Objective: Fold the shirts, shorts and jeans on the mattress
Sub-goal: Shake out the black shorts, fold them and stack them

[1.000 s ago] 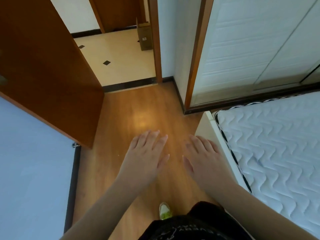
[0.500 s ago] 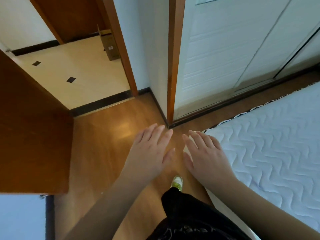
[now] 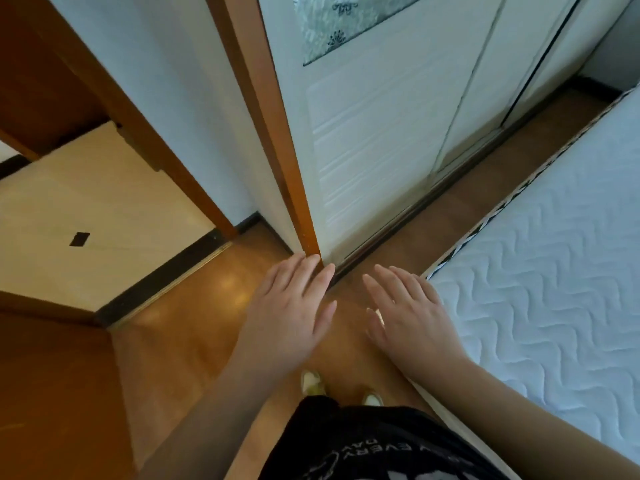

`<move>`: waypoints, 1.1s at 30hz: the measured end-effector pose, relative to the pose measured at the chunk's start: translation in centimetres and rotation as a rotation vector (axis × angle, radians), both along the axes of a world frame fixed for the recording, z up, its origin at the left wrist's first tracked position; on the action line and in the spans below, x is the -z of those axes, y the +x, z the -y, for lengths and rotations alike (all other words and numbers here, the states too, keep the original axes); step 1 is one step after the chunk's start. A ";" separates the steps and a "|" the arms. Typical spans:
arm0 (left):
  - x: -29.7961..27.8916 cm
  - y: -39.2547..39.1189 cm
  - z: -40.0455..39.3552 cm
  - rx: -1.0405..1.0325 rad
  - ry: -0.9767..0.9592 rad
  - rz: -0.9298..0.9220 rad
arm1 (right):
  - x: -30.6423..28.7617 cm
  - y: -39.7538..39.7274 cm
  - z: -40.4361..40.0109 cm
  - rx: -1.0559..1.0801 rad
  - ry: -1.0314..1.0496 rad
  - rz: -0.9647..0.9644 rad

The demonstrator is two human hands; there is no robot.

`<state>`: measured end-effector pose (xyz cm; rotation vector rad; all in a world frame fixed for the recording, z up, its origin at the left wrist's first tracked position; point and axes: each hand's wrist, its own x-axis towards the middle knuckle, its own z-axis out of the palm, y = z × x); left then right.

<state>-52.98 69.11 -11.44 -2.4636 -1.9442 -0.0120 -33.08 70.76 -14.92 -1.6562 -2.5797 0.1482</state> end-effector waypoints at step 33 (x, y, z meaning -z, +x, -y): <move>4.3 16.6 -41.1 0.711 -0.030 0.144 | 1.9 9.0 -26.3 0.955 0.020 0.021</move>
